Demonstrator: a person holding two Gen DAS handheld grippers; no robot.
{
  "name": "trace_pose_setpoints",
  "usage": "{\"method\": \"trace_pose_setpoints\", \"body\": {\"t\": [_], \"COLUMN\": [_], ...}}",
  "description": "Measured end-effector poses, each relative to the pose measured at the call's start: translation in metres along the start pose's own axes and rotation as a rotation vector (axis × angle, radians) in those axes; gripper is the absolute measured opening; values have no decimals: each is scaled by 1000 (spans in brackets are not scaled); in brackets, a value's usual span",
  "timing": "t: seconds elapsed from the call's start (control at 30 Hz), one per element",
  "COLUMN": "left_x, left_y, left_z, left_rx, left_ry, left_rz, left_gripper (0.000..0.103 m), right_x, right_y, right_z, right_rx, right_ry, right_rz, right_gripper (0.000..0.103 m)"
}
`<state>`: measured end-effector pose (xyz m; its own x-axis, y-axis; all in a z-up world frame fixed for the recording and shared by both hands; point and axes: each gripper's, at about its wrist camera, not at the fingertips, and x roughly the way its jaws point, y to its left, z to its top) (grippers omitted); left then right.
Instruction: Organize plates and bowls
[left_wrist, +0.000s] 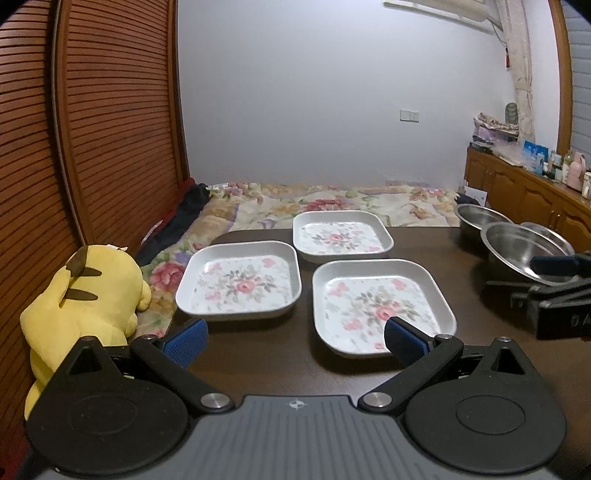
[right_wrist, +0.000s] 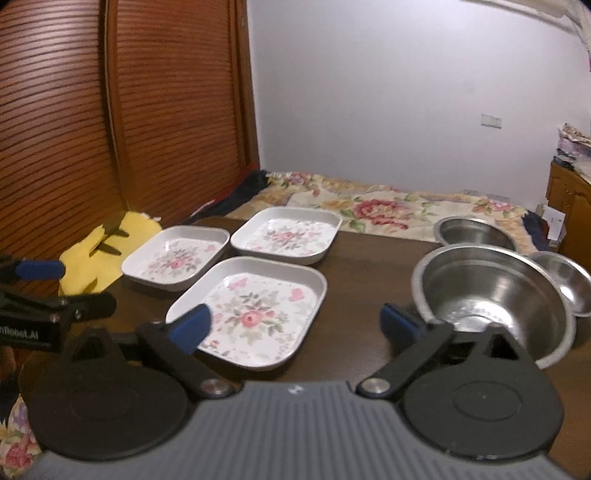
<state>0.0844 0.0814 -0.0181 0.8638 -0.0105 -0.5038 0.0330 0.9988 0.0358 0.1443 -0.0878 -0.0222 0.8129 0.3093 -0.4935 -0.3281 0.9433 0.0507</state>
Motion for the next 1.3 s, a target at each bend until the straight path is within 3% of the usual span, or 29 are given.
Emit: {"method": "trace_pose_setpoints", "body": {"t": [0.1, 0.23, 0.63, 1.07, 1.3], "left_x": [10, 24, 72, 93, 102], "left_y": [8, 12, 12, 4, 6], "left_z": [2, 2, 2, 5, 11], "left_rx": [-16, -17, -16, -42, -30], "left_ry": [3, 13, 85, 123, 129], "left_rz": [-22, -55, -132, -236, -246], "left_gripper": [103, 98, 63, 33, 26], "right_x": [14, 28, 59, 67, 69], "right_y": [1, 0, -8, -9, -11], "right_z": [0, -2, -3, -6, -9], "right_rx": [13, 30, 37, 35, 60], "right_ry": [38, 80, 111, 121, 117], "right_rz": [14, 20, 18, 26, 16], "right_gripper": [88, 78, 54, 38, 35]}}
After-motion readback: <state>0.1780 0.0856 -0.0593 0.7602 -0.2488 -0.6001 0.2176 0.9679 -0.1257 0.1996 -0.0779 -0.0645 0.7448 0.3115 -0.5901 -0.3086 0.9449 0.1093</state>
